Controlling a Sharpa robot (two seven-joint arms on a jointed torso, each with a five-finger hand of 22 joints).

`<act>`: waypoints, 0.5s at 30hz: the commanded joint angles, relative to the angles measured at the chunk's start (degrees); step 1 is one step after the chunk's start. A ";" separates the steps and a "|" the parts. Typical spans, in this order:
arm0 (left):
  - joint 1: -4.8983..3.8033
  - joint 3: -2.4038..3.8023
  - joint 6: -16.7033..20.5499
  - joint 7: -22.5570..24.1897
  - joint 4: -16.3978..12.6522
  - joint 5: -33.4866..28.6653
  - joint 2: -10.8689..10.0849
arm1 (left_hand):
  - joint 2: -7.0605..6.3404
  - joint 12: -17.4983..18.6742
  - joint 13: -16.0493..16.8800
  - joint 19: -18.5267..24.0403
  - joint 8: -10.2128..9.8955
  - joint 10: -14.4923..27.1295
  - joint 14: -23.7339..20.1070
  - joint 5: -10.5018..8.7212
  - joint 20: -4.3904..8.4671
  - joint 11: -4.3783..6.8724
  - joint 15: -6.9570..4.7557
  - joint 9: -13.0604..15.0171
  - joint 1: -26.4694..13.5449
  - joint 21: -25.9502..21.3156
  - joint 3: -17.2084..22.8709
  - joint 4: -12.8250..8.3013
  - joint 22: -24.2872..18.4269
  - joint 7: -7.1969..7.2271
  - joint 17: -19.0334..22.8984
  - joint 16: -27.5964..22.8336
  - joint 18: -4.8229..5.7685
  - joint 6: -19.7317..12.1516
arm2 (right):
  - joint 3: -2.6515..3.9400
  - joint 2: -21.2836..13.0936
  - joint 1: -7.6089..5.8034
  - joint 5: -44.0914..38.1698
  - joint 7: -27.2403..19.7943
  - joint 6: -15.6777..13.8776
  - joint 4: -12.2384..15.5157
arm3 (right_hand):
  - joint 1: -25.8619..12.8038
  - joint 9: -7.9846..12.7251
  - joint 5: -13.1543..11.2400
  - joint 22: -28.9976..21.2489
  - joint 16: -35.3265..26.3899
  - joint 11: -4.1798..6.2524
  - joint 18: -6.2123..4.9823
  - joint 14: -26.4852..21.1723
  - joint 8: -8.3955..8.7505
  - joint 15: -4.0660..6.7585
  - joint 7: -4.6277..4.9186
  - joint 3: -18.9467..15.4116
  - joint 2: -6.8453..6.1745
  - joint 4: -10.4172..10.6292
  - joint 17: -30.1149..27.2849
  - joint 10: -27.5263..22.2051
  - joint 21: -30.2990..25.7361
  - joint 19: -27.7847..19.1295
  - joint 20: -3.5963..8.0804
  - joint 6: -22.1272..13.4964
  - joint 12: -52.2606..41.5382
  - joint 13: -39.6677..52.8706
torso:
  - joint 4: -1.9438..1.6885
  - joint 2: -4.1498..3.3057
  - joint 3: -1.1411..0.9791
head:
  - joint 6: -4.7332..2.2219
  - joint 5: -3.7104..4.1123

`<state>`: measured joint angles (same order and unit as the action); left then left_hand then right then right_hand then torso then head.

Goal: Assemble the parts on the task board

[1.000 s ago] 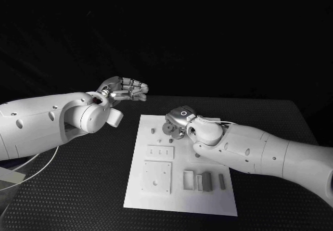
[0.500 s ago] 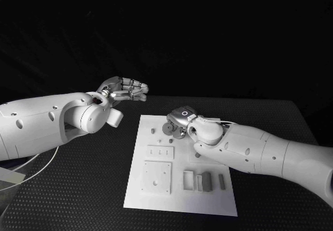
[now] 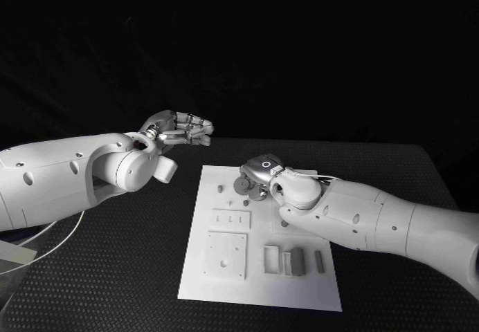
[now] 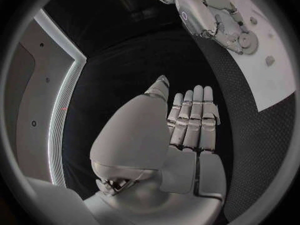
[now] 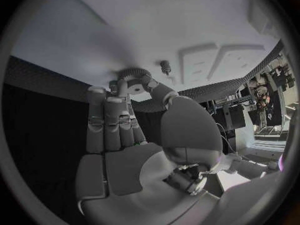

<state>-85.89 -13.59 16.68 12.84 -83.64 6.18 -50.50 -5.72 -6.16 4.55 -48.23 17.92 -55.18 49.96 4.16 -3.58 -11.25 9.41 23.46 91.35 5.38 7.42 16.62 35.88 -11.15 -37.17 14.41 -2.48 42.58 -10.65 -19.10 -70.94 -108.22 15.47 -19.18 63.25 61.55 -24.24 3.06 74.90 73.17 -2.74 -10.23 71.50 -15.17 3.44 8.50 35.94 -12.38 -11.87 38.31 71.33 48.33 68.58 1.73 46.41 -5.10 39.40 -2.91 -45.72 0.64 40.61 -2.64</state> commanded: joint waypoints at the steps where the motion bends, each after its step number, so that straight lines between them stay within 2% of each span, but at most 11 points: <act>1: -0.10 0.06 -0.40 0.42 -0.11 0.16 0.05 | -0.16 0.39 -0.09 0.29 -0.28 -0.06 0.00 -0.26 -0.06 -0.15 -0.03 -0.09 -0.28 -0.35 0.14 -0.13 -0.08 -1.41 -0.10 -0.38 0.42 -0.20 | -0.04 -0.18 0.06 0.11 -0.14 -0.77 0.20 | 0.13 0.09 0.24 1.03 -0.34 -0.05 -4.77 -0.16 0.27 0.12 0.01 -0.03 -0.70 0.42 0.09 0.22 -0.22 -0.08 0.23 -0.55 0.37 0.10 | 0.02 0.00 0.02 | 0.03 -0.05; 15: -0.10 0.06 -0.38 0.48 -0.01 0.16 -0.09 | -0.16 0.39 -0.09 0.29 -0.28 -0.06 0.00 -0.26 -0.06 -0.15 -0.03 -0.09 -0.28 -0.35 0.14 -0.13 -0.08 -1.41 -0.10 -0.39 0.42 -0.20 | 0.02 -1.82 0.06 0.32 1.58 -4.42 2.40 | 0.13 0.09 0.24 1.03 -0.33 -0.05 -4.77 -0.16 0.28 0.12 0.01 -0.03 -0.72 0.43 0.09 0.22 -0.22 -0.08 0.23 -0.58 0.38 0.10 | 0.04 0.05 0.00 | 0.10 -0.13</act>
<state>-85.90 -13.59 16.67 12.83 -83.58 6.19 -50.58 -5.72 -6.16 4.55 -48.23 17.92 -55.18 49.96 4.16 -3.58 -11.25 9.41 23.46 91.35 5.38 7.42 16.62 35.88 -11.15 -37.22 14.41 -2.48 42.58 -10.65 -20.64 -70.91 -107.82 16.29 -21.75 65.33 61.78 -24.20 3.06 74.90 73.17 -2.73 -10.23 71.51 -15.17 3.44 8.52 35.98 -12.61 -11.84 38.30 71.33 48.33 68.58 1.72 46.37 -5.10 39.44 -2.89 -45.69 0.66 40.70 -2.75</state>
